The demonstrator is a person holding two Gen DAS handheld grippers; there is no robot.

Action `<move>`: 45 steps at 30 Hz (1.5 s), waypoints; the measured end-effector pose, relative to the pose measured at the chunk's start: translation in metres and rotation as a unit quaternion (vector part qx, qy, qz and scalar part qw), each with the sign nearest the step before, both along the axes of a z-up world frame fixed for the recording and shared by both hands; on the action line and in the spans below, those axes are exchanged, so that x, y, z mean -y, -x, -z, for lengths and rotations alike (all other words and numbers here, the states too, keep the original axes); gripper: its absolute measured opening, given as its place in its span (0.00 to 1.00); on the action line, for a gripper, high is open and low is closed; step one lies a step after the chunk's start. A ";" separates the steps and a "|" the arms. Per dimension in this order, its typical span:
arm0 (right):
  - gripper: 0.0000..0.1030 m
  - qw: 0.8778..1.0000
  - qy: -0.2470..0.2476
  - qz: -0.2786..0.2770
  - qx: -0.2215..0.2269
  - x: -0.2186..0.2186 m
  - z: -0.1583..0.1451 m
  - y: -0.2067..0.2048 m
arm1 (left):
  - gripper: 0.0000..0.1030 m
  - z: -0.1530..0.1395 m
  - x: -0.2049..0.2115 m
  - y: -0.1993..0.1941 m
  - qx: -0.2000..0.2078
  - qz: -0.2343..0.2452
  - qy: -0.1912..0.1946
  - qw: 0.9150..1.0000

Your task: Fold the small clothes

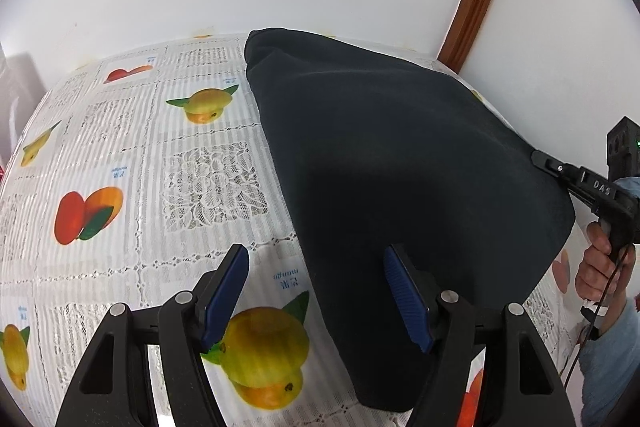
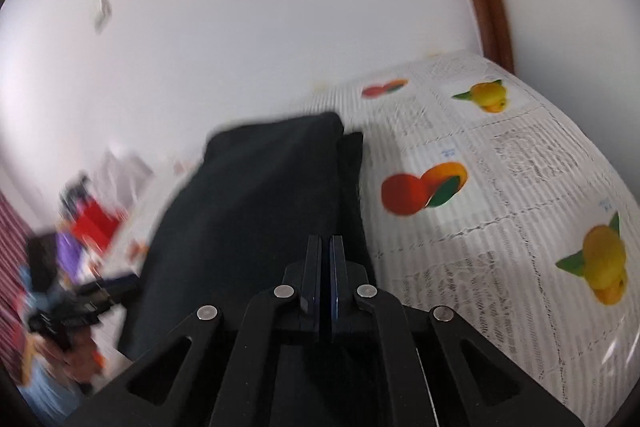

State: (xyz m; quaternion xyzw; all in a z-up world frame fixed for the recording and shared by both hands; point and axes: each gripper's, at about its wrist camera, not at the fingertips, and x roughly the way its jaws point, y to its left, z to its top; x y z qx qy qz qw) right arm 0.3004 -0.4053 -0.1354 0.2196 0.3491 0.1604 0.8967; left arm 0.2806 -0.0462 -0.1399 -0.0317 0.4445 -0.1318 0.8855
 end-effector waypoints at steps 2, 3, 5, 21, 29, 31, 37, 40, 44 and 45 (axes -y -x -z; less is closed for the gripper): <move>0.03 1.000 0.000 0.009 -0.002 0.000 0.002 0.001 | 0.66 -0.001 0.001 0.003 0.001 0.003 -0.001 1.000; 0.03 1.000 0.009 0.011 -0.005 -0.002 0.003 0.001 | 0.66 -0.002 0.001 0.005 0.001 0.003 -0.003 1.000; 0.04 0.999 0.032 0.018 -0.014 -0.006 0.005 0.002 | 0.66 -0.003 0.002 0.009 0.003 0.001 -0.007 1.000; 0.18 0.979 0.188 0.060 -0.050 0.005 -0.002 0.088 | 0.66 -0.013 0.005 0.048 0.009 0.014 -0.018 1.000; 0.38 0.977 0.206 0.026 -0.055 -0.028 0.012 0.108 | 0.66 -0.007 0.001 0.087 0.007 0.037 -0.037 0.999; 0.38 0.977 0.203 0.023 -0.057 -0.038 0.013 0.109 | 0.66 -0.010 -0.001 0.094 0.012 0.028 -0.042 0.999; 0.41 0.975 0.211 0.042 -0.053 -0.064 -0.007 0.120 | 0.66 -0.036 -0.008 0.119 0.037 -0.008 -0.020 0.999; 0.50 0.976 0.209 0.049 -0.050 -0.076 -0.024 0.132 | 0.66 -0.050 -0.004 0.135 0.054 -0.021 -0.023 0.998; 0.53 0.973 0.222 0.051 -0.044 -0.091 -0.049 0.150 | 0.67 -0.067 0.004 0.152 0.071 -0.036 -0.029 0.996; 0.54 0.971 0.229 0.052 -0.040 -0.095 -0.056 0.156 | 0.68 -0.071 0.005 0.157 0.075 -0.040 -0.027 0.996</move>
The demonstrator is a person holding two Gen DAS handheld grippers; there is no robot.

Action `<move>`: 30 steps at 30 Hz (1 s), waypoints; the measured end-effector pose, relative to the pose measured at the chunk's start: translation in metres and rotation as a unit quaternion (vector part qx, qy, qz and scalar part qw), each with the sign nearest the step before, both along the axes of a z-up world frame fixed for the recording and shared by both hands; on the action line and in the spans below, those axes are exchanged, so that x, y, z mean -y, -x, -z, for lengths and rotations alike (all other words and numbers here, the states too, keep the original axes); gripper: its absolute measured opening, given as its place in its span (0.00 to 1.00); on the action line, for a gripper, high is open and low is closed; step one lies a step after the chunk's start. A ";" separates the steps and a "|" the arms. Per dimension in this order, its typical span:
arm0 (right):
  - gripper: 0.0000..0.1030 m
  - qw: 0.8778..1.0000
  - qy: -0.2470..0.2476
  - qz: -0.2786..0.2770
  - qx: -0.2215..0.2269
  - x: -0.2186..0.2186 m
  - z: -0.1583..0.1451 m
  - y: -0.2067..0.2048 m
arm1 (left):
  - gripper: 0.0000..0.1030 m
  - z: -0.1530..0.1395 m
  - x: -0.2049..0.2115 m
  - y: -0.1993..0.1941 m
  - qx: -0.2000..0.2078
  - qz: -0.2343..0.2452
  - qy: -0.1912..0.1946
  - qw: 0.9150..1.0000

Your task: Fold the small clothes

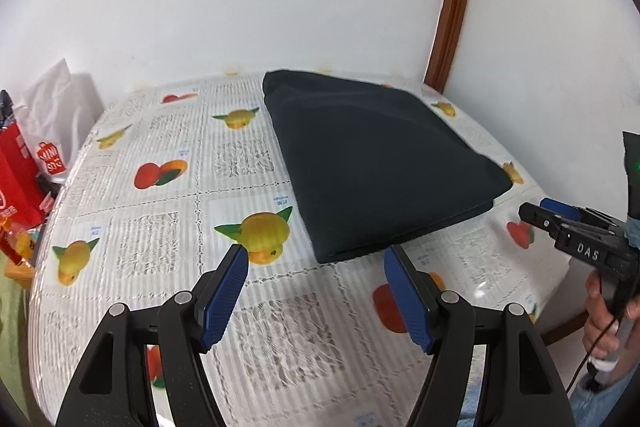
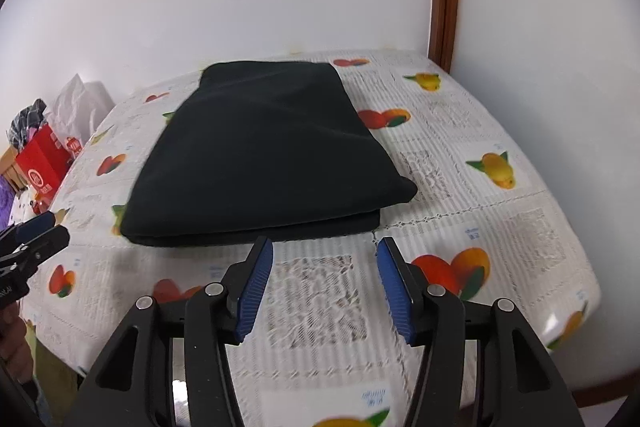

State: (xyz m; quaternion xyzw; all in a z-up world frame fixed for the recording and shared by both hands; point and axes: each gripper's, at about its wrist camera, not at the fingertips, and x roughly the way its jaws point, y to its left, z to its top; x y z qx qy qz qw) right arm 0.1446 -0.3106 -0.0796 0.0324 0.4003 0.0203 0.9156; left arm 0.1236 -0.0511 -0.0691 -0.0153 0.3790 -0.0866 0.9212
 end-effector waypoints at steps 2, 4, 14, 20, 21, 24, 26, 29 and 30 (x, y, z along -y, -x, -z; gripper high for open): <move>0.55 1.000 0.011 -0.003 0.011 -0.008 -0.015 0.013 | 0.69 -0.009 0.004 0.009 0.008 -0.006 0.001 1.000; 0.63 1.000 0.017 0.001 0.026 -0.012 -0.029 0.026 | 0.72 -0.020 0.009 0.021 0.021 -0.011 -0.006 1.000; 0.98 0.995 0.028 0.048 0.087 -0.014 -0.078 0.095 | 0.91 -0.059 0.016 0.070 0.060 -0.037 -0.019 0.997; 1.00 0.990 0.039 0.077 0.109 -0.004 -0.086 0.123 | 0.94 -0.069 0.023 0.089 0.071 -0.034 -0.020 0.997; 1.00 0.990 0.037 0.079 0.107 -0.002 -0.085 0.126 | 0.94 -0.070 0.024 0.091 0.072 -0.034 -0.021 0.997; 1.00 0.990 0.041 0.086 0.102 0.004 -0.083 0.134 | 0.94 -0.072 0.029 0.096 0.078 -0.034 -0.026 0.996; 1.00 0.990 0.043 0.088 0.099 0.005 -0.081 0.136 | 0.94 -0.073 0.033 0.099 0.081 -0.033 -0.030 0.996; 1.00 0.991 0.039 0.089 0.096 0.008 -0.079 0.139 | 0.95 -0.073 0.039 0.102 0.083 -0.029 -0.033 0.996; 1.00 0.991 0.040 0.088 0.095 0.008 -0.079 0.139 | 0.95 -0.073 0.040 0.102 0.082 -0.030 -0.035 0.996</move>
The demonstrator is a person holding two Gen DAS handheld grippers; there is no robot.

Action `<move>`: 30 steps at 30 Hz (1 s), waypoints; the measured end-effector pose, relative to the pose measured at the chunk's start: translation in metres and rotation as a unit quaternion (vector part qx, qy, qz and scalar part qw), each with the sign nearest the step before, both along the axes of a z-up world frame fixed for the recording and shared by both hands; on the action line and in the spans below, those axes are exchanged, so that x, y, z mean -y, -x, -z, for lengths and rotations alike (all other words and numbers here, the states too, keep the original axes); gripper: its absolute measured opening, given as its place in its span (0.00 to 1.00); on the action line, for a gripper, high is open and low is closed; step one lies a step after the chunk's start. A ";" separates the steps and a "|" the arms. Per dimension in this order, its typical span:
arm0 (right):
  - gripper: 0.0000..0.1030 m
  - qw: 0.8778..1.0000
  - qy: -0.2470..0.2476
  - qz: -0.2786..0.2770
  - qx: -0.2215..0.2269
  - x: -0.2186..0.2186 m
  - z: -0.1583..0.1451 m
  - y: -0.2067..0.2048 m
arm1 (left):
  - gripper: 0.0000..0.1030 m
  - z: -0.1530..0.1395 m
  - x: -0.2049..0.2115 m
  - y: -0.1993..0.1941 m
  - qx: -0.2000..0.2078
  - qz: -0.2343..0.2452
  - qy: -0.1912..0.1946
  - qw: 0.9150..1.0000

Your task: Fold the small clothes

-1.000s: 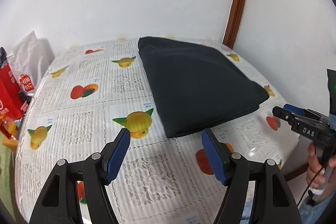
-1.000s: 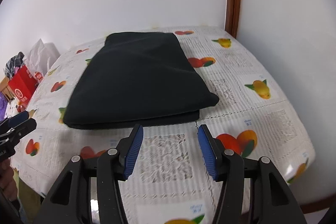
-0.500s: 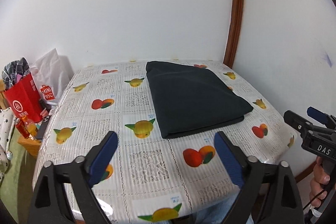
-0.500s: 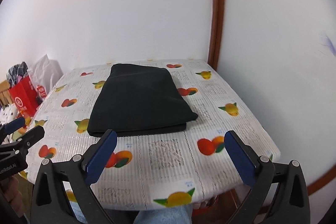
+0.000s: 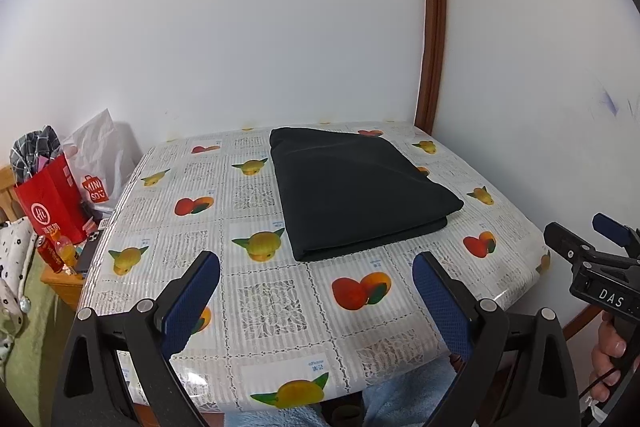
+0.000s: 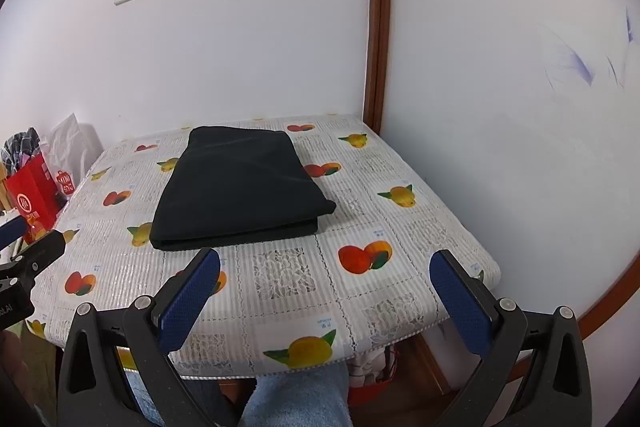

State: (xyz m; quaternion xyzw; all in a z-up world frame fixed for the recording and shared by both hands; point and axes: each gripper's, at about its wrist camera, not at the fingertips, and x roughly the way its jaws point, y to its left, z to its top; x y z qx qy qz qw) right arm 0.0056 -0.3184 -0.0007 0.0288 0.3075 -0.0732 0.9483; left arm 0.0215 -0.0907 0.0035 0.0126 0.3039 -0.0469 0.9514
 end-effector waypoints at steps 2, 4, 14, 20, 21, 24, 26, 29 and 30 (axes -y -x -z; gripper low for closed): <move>1.00 1.000 0.004 0.000 0.000 -0.001 0.000 0.000 | 0.95 0.000 0.002 0.000 -0.001 -0.001 -0.003 1.000; 1.00 1.000 0.002 -0.001 -0.001 -0.002 0.001 0.001 | 0.95 0.001 0.004 0.000 -0.001 -0.002 -0.004 1.000; 1.00 1.000 0.003 -0.002 -0.006 -0.005 0.004 -0.001 | 0.95 0.006 -0.002 -0.001 -0.009 -0.008 0.003 1.000; 1.00 1.000 0.007 -0.003 -0.006 -0.006 0.004 0.000 | 0.95 0.007 -0.003 -0.002 -0.011 -0.008 0.004 1.000; 1.00 1.000 0.007 -0.003 -0.005 -0.007 0.004 0.000 | 0.95 0.007 -0.004 -0.002 -0.011 -0.008 0.004 1.000; 1.00 1.000 0.011 -0.003 -0.006 -0.008 0.004 0.000 | 0.95 0.007 -0.004 -0.002 -0.011 -0.008 0.004 1.000; 1.00 1.000 0.009 -0.005 -0.007 -0.008 0.005 -0.001 | 0.95 0.007 -0.004 -0.002 -0.011 -0.009 0.004 1.000; 1.00 1.000 0.007 -0.005 -0.007 -0.006 0.005 -0.002 | 0.95 0.007 -0.005 -0.001 -0.010 -0.010 0.003 1.000; 1.00 1.000 0.008 -0.005 -0.007 -0.006 0.005 -0.002 | 0.95 0.007 -0.005 -0.001 -0.010 -0.010 0.004 1.000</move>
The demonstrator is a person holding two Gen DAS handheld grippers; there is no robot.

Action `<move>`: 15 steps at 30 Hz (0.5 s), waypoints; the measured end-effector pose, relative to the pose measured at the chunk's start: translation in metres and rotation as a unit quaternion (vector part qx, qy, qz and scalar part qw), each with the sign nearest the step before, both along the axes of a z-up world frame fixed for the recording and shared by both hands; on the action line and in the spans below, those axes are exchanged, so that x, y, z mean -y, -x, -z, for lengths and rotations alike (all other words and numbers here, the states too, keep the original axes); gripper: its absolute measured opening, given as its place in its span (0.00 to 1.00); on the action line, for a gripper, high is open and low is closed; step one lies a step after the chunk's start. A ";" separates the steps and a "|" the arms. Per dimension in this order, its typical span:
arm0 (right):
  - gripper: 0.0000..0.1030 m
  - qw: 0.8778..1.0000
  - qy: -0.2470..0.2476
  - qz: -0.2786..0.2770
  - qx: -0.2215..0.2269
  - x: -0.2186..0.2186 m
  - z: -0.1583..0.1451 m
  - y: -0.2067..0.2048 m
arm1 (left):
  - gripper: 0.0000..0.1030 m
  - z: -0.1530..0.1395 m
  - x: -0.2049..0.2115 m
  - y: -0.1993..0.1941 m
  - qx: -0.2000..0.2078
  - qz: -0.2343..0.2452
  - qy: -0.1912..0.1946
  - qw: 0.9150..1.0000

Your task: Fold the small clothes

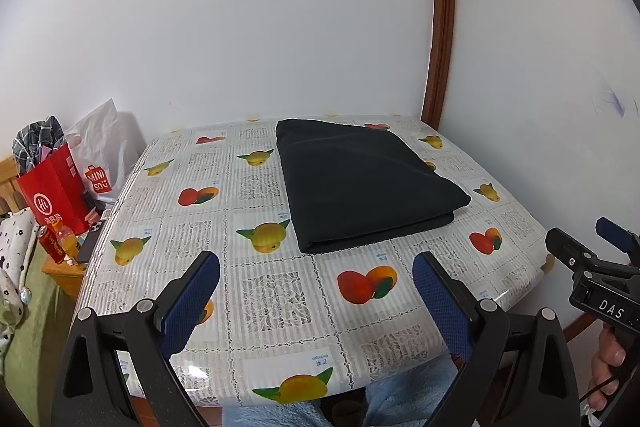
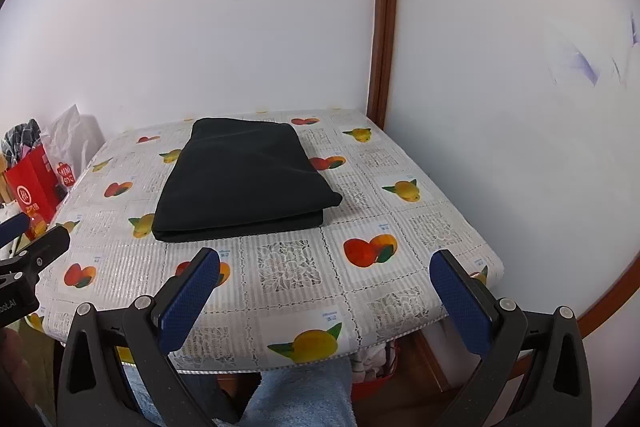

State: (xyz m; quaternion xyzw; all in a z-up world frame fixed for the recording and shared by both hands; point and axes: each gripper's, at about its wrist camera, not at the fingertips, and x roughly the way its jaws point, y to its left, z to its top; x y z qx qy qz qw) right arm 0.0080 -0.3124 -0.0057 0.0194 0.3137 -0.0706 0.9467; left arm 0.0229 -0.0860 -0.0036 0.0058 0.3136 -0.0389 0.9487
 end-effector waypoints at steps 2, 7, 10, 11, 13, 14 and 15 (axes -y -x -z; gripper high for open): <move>1.00 1.000 0.000 0.000 0.000 0.000 0.000 0.000 | 0.95 0.000 0.000 0.000 0.000 -0.001 0.000 1.000; 1.00 1.000 0.000 0.000 0.000 0.000 0.000 0.000 | 0.95 0.001 -0.002 -0.001 -0.002 -0.003 0.001 1.000; 1.00 1.000 0.000 -0.002 0.000 0.000 0.000 0.000 | 0.95 0.000 -0.002 -0.001 -0.003 -0.003 0.001 1.000; 1.00 1.000 0.000 -0.002 0.000 0.000 0.000 0.000 | 0.95 0.000 -0.001 -0.001 -0.002 -0.003 0.001 1.000; 1.00 1.000 0.001 -0.001 0.000 0.000 0.000 0.000 | 0.95 0.000 -0.001 -0.001 -0.003 -0.004 0.000 1.000; 1.00 1.000 0.000 -0.002 0.001 0.000 -0.001 0.000 | 0.95 0.000 -0.002 -0.001 -0.003 -0.004 0.000 1.000; 1.00 1.000 -0.001 -0.002 0.001 0.000 -0.001 0.000 | 0.95 0.000 -0.002 -0.001 -0.003 -0.004 0.001 1.000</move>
